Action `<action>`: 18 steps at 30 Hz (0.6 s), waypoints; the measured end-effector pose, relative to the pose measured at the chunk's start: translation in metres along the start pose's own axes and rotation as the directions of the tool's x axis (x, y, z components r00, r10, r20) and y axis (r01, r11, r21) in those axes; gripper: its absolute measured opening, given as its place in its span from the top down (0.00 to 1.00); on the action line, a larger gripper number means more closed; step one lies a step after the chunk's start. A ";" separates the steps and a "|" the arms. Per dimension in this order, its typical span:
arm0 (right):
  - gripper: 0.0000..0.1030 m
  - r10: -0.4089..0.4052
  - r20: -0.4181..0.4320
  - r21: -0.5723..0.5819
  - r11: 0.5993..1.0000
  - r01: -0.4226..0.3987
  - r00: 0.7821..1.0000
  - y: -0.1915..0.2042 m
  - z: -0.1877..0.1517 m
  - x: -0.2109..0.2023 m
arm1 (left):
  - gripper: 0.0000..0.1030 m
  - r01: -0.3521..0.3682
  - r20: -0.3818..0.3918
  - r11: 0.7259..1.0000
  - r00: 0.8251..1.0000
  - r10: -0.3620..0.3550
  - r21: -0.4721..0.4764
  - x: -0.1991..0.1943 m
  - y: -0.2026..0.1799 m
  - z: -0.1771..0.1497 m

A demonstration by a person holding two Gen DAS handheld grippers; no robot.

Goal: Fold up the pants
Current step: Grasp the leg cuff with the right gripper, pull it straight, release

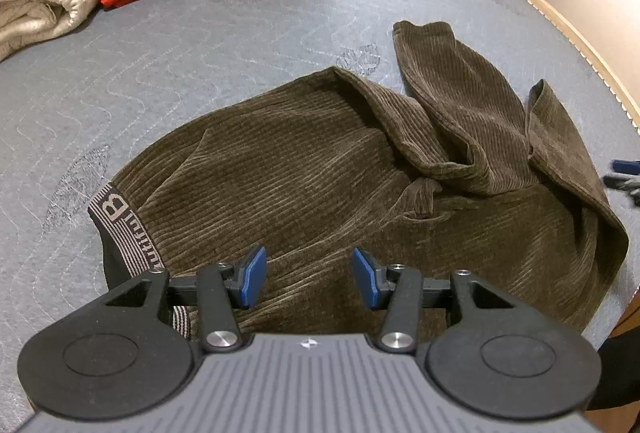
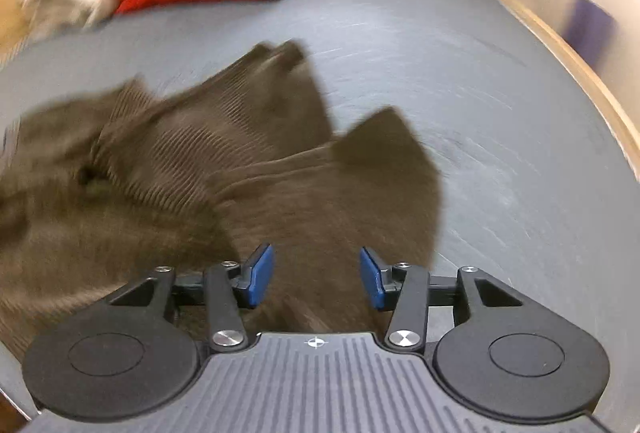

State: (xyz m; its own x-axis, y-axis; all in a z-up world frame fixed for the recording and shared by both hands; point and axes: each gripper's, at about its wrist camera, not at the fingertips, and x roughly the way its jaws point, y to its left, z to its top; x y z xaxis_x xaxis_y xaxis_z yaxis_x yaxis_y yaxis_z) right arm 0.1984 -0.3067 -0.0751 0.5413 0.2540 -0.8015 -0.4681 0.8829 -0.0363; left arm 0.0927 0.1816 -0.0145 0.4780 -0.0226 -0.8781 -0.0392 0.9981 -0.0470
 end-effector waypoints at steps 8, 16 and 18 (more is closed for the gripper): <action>0.49 -0.070 -0.087 -0.370 0.929 0.033 0.994 0.087 0.018 0.065 | 0.47 -0.007 -0.004 1.000 1.000 0.007 -0.020 0.001 0.009 0.006; 0.94 -0.126 0.044 -0.308 0.942 0.134 0.991 0.056 0.025 0.036 | 0.47 0.002 0.016 1.000 1.000 -0.002 -0.031 -0.002 0.012 0.015; 0.94 -0.137 0.131 -0.122 0.981 0.153 0.982 0.017 0.028 0.002 | 0.47 0.008 0.024 0.999 1.000 -0.007 -0.031 -0.004 0.009 0.017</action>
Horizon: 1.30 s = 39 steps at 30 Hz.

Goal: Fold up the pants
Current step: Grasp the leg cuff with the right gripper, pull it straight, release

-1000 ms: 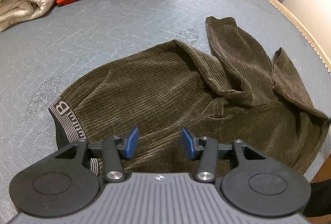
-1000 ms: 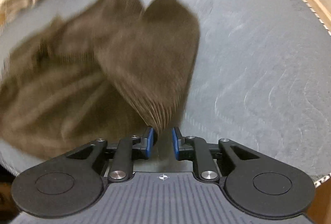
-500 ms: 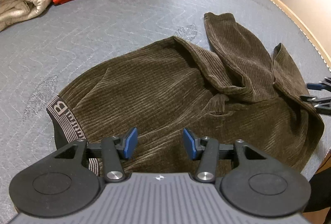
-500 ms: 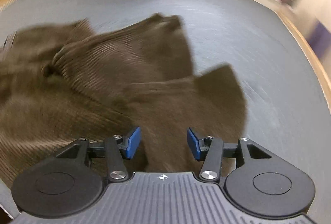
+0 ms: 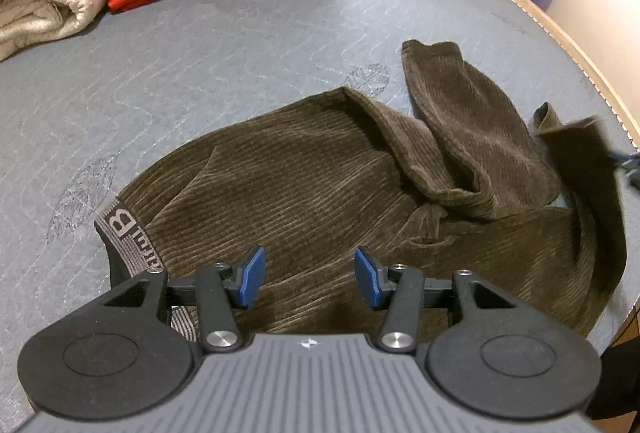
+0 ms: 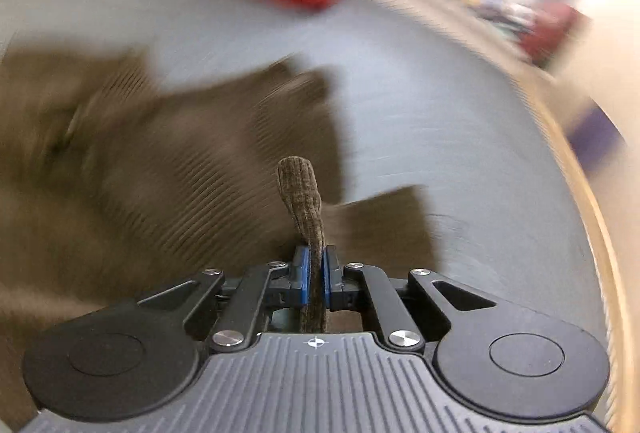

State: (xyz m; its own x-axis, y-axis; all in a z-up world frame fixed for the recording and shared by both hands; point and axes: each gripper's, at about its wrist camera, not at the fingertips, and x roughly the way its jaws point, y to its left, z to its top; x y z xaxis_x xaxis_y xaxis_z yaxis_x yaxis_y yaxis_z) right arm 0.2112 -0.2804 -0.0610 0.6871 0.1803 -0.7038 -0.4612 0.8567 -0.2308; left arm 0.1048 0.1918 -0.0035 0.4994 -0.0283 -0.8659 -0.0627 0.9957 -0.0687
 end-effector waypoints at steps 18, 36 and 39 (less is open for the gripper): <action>0.99 -0.039 -0.443 0.840 0.331 0.430 0.896 -0.253 -0.245 -0.063 | 0.47 0.019 -0.021 0.998 1.000 -0.018 0.053 0.001 -0.026 -0.015; 0.74 -0.170 -0.184 0.851 0.466 0.243 0.968 -0.247 -0.152 0.002 | 0.44 0.034 -0.041 0.998 0.999 -0.033 0.048 0.012 -0.026 -0.010; 0.52 -0.203 -0.213 0.830 0.478 0.287 0.956 -0.258 -0.148 0.034 | 0.43 0.028 -0.048 0.999 0.999 -0.026 0.042 0.015 -0.024 -0.010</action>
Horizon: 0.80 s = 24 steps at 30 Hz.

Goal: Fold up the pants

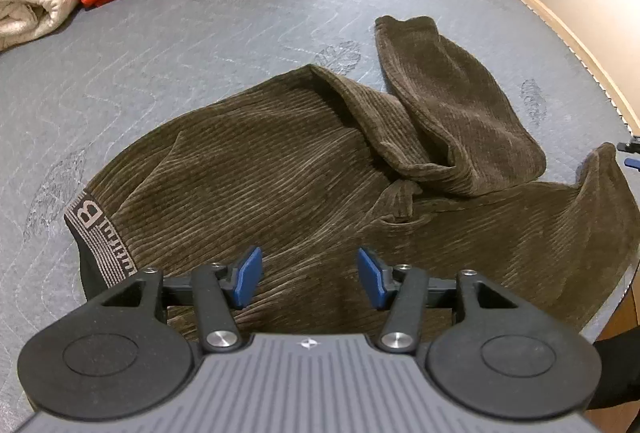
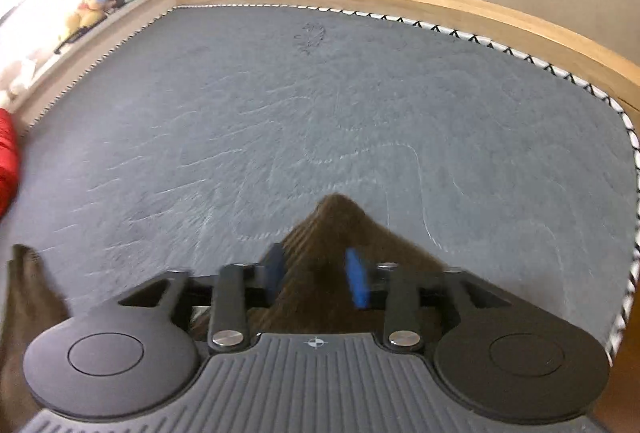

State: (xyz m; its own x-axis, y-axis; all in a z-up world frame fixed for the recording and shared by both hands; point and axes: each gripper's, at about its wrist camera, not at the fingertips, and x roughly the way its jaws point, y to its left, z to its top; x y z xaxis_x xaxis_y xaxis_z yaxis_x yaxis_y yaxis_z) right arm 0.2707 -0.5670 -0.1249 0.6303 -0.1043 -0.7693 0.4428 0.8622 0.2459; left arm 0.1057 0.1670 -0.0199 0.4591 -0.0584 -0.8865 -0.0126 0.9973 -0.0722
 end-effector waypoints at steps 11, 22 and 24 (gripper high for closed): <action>0.90 -0.101 0.007 -0.258 0.961 0.099 0.995 0.028 0.002 0.058 | 0.41 0.011 -0.023 1.000 1.000 -0.011 0.008 0.017 -0.002 0.012; 0.61 -0.175 0.053 -0.193 0.964 0.182 0.983 -0.004 0.023 0.055 | 0.41 0.016 -0.036 1.000 0.999 -0.015 0.016 0.025 0.002 0.016; 0.57 -0.119 0.088 -0.098 0.987 0.128 0.989 -0.024 0.030 0.034 | 0.41 0.024 -0.024 1.000 0.999 -0.023 0.020 0.020 0.000 0.016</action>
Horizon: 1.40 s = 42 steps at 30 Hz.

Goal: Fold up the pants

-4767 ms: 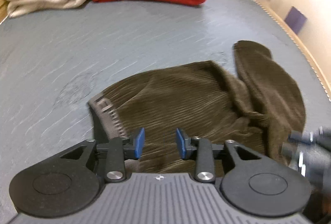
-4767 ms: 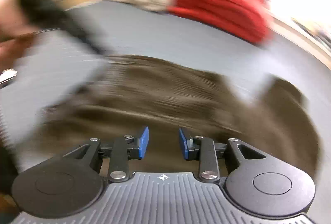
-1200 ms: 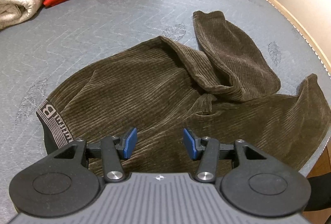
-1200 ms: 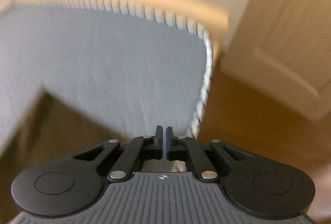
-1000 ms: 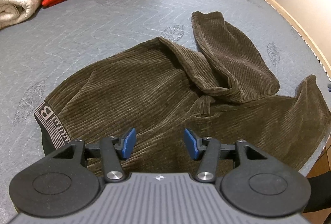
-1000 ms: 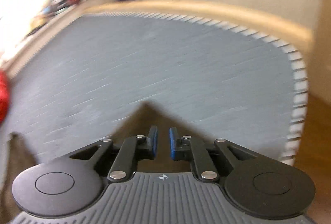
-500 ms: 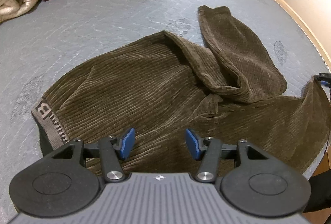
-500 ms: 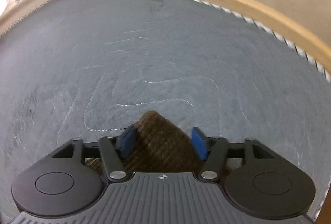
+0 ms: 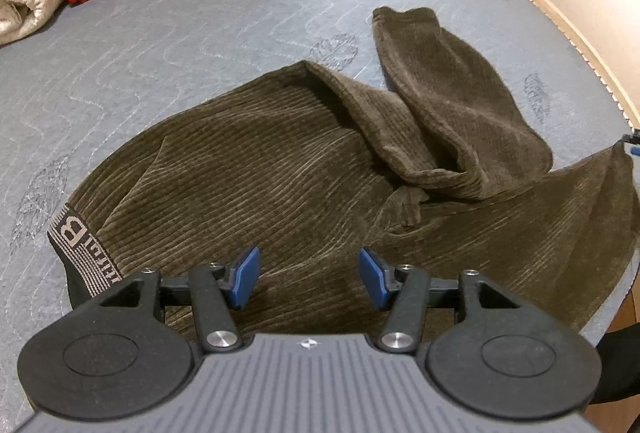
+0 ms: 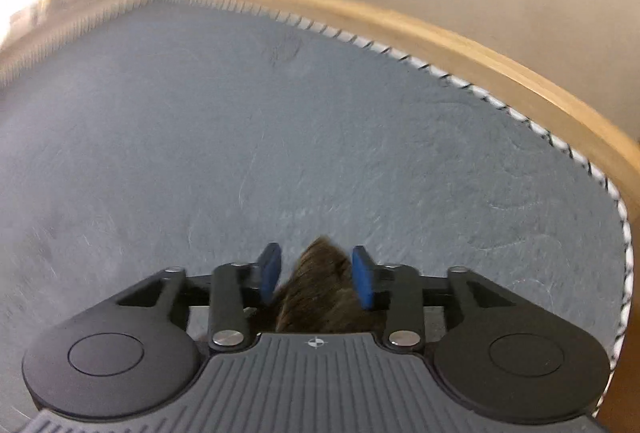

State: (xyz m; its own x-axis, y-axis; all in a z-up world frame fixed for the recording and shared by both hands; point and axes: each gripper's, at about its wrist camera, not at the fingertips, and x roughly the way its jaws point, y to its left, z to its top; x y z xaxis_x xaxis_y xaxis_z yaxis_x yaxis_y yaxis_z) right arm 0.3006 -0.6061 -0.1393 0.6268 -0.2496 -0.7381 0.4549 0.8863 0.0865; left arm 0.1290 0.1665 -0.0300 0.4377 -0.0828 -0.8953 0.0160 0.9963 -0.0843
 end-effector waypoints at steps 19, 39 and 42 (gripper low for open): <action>0.90 -0.093 -0.251 0.245 0.957 0.157 0.963 -0.088 -0.055 -0.062 | 0.40 0.000 0.041 0.999 0.999 -0.001 0.038 -0.025 -0.017 -0.017; 0.62 -0.151 0.027 0.130 0.981 0.146 0.988 -0.014 -0.037 -0.130 | 0.45 -0.008 -0.337 0.995 0.941 0.043 0.104 0.013 0.041 -0.171; 0.62 -0.009 0.001 0.103 0.995 0.009 1.000 0.010 -0.038 -0.127 | 0.46 -0.028 -0.292 0.992 0.954 0.062 0.120 0.000 0.033 -0.169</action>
State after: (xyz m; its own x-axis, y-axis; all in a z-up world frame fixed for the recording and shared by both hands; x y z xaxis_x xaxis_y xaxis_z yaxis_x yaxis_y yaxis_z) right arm 0.2011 -0.5510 -0.0700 0.6235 -0.2577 -0.7381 0.5227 0.8395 0.1484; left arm -0.0224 0.1958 -0.1071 0.1561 -0.0234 -0.9875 0.1117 0.9937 -0.0059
